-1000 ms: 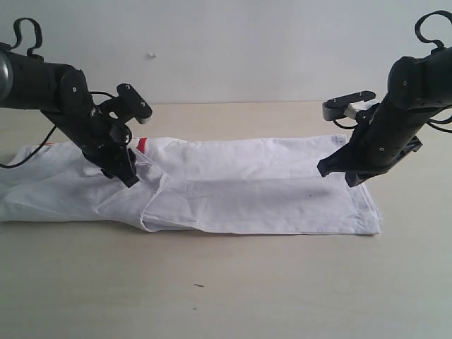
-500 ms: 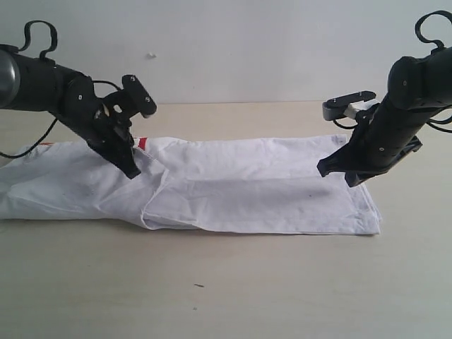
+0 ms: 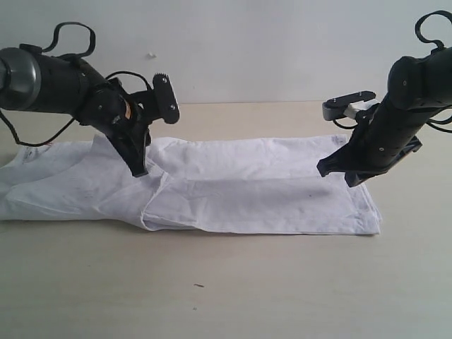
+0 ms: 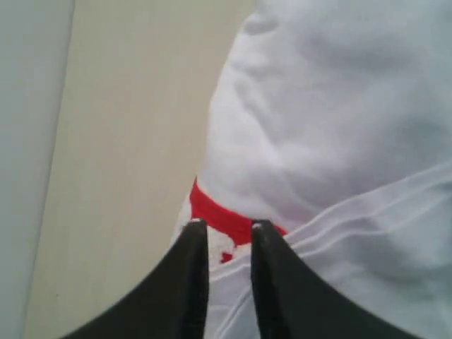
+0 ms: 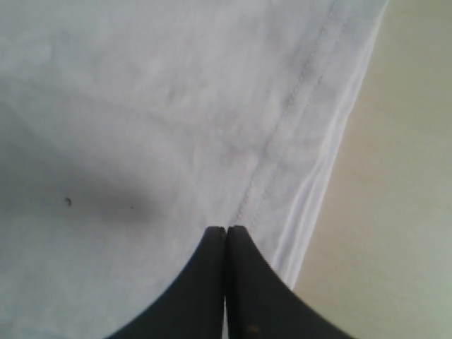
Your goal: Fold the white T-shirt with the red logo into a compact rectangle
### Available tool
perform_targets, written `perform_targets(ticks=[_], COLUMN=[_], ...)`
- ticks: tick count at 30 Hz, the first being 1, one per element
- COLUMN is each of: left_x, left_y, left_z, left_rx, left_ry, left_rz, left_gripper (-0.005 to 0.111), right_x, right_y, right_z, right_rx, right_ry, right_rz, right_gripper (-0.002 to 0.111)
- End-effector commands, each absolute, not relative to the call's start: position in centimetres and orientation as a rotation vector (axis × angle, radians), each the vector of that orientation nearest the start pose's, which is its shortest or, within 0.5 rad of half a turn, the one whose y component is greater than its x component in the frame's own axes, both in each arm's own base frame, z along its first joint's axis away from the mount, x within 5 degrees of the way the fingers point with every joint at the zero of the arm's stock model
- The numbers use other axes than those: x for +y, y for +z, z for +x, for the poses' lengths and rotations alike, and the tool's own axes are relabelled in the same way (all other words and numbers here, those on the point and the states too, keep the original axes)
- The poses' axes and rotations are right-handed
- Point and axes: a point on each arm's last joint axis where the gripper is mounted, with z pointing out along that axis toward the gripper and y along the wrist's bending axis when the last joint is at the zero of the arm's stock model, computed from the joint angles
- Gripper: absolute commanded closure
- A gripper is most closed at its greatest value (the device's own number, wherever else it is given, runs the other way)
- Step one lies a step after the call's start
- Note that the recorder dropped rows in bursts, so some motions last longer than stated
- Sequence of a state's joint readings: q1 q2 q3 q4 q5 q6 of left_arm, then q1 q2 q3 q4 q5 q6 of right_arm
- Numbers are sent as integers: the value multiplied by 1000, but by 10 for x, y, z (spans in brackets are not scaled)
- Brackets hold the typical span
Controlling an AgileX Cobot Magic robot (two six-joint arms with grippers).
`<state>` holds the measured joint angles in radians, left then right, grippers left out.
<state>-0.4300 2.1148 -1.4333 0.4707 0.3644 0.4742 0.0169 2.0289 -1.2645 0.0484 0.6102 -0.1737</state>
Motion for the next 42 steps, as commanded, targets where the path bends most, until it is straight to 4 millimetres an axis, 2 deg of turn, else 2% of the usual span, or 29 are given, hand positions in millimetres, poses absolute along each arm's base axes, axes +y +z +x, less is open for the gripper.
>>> perform_targets(ticks=[1,2,6,9,12,20,23,28,35,38,42], left_x=[-172,-169,-145,-127,-120,-127,-130,-132,-127,-121,-103], left_y=[179,182,183,169,158,131,121,116,163,160,126], left_z=[413,412,413,415,416,430,439,442,427,416,390], left_rx=[2066,2098,2263,2409,2470,2368,2286,2266,2371,2488,2673], left_ry=[393,391,411,336,238,206,175,164,140,171,172], left_rz=[1387,1352,1223,1112,1073,1065,1005,990,899,978,1054], left_gripper=[101,106,107,107,107,107,107,107,107,107,107], right_x=[9,9,9,9,9,9,9,9,9,9,9], right_y=[136,136,136,136,136,136,136,136,136,136,134], right_z=[394,394,394,395,395,395,395,395,395,395,394], right_rx=[2832,2832,2829,2827,2824,2819,2823,2821,2823,2823,2835], right_ry=[13,13,11,10,10,11,12,11,15,15,17], right_rz=[-230,-230,-231,-231,-231,-229,-229,-229,-225,-225,-226], right_gripper=[108,108,108,108,108,108,108,108,108,108,108])
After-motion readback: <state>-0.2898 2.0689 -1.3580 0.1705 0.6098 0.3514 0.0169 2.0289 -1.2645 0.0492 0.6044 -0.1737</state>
